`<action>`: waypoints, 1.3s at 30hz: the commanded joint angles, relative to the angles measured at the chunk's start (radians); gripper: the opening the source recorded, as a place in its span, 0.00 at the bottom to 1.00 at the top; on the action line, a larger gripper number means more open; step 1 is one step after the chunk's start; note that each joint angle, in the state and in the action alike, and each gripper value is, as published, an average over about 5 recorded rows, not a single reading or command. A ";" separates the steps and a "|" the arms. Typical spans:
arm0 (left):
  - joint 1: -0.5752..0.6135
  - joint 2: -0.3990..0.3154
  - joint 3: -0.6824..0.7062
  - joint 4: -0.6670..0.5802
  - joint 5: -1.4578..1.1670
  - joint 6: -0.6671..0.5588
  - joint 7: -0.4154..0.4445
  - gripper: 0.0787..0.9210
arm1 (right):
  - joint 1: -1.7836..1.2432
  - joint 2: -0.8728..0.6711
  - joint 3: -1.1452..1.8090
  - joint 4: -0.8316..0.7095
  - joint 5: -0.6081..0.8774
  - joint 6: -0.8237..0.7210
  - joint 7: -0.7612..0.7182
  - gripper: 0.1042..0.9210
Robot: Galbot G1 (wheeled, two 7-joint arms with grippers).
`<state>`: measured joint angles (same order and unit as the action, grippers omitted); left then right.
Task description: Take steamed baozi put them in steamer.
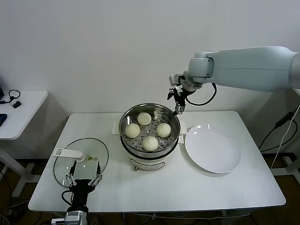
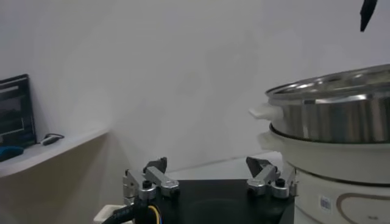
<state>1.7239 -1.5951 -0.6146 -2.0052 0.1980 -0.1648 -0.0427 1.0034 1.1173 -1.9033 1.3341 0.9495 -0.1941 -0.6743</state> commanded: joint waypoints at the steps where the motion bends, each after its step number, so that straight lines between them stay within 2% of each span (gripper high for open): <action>1: -0.002 -0.002 0.003 0.006 0.007 0.002 0.000 0.88 | 0.024 -0.287 0.135 0.213 0.029 -0.113 0.288 0.88; 8: -0.008 -0.004 0.000 0.009 0.008 0.006 0.000 0.88 | -0.102 -0.456 0.342 0.315 0.032 -0.152 0.459 0.88; 15: -0.003 -0.009 0.003 0.004 0.018 0.009 0.000 0.88 | -0.365 -0.598 0.609 0.420 0.051 -0.114 0.641 0.88; 21: 0.001 -0.013 0.002 0.005 0.028 0.007 -0.001 0.88 | -0.672 -0.719 0.893 0.543 0.046 -0.056 0.737 0.88; 26: 0.002 -0.020 0.007 0.011 0.039 0.004 -0.002 0.88 | -1.121 -0.789 1.268 0.608 -0.007 0.009 0.755 0.88; 32: 0.006 -0.025 0.011 0.009 0.051 0.003 -0.004 0.88 | -1.732 -0.737 1.848 0.643 -0.104 0.101 0.777 0.88; 39: 0.019 -0.025 0.012 0.003 0.062 -0.005 -0.005 0.88 | -2.193 -0.511 2.266 0.689 -0.286 0.253 0.745 0.88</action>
<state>1.7375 -1.6091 -0.6031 -1.9994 0.2533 -0.1647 -0.0469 -0.2254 0.4545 -0.4933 1.9192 0.8749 -0.1352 0.0386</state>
